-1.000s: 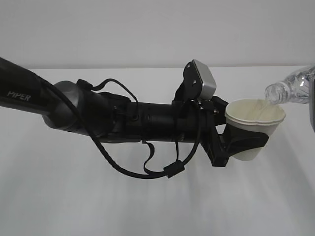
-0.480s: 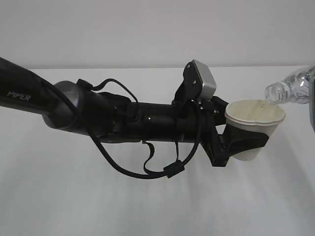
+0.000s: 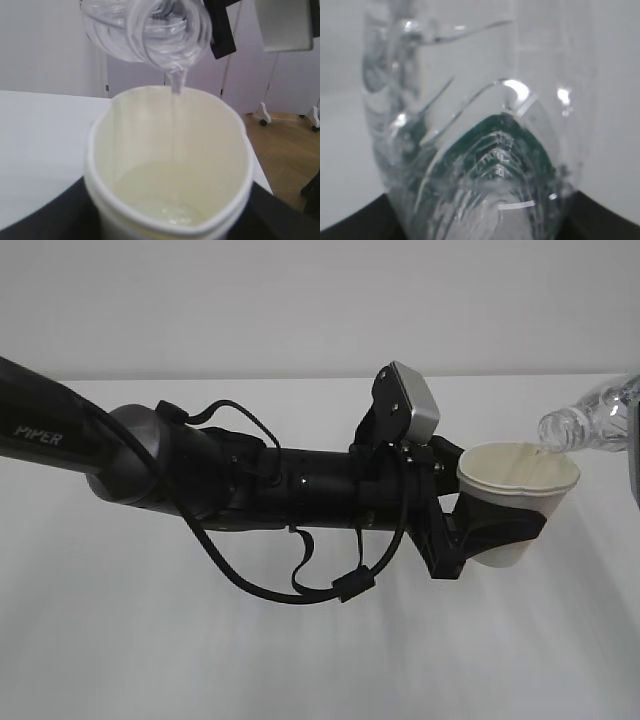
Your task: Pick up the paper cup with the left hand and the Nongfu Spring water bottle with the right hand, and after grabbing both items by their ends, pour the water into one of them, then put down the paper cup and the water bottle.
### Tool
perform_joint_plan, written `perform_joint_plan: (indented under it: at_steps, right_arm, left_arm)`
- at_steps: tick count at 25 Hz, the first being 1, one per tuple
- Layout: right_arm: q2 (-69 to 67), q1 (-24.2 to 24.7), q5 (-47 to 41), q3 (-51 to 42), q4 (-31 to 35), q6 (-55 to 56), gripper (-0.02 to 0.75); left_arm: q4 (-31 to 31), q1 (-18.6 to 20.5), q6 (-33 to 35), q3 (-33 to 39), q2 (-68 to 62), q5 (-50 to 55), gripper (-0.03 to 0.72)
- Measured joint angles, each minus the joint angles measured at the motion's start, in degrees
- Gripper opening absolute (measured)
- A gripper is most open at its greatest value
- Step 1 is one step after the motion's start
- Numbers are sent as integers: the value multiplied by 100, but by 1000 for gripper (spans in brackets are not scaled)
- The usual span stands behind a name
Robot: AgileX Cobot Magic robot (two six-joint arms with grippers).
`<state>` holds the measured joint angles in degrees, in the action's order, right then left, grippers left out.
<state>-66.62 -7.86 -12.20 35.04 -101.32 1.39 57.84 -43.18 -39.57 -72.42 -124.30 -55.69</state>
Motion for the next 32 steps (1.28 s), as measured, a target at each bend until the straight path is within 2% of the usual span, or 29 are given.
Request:
perform_joint_plan:
  at_steps: [32]
  right_arm:
    - [0, 0, 0, 0, -175, 10, 408]
  left_arm:
    - [68, 0, -61, 0, 0, 11, 447]
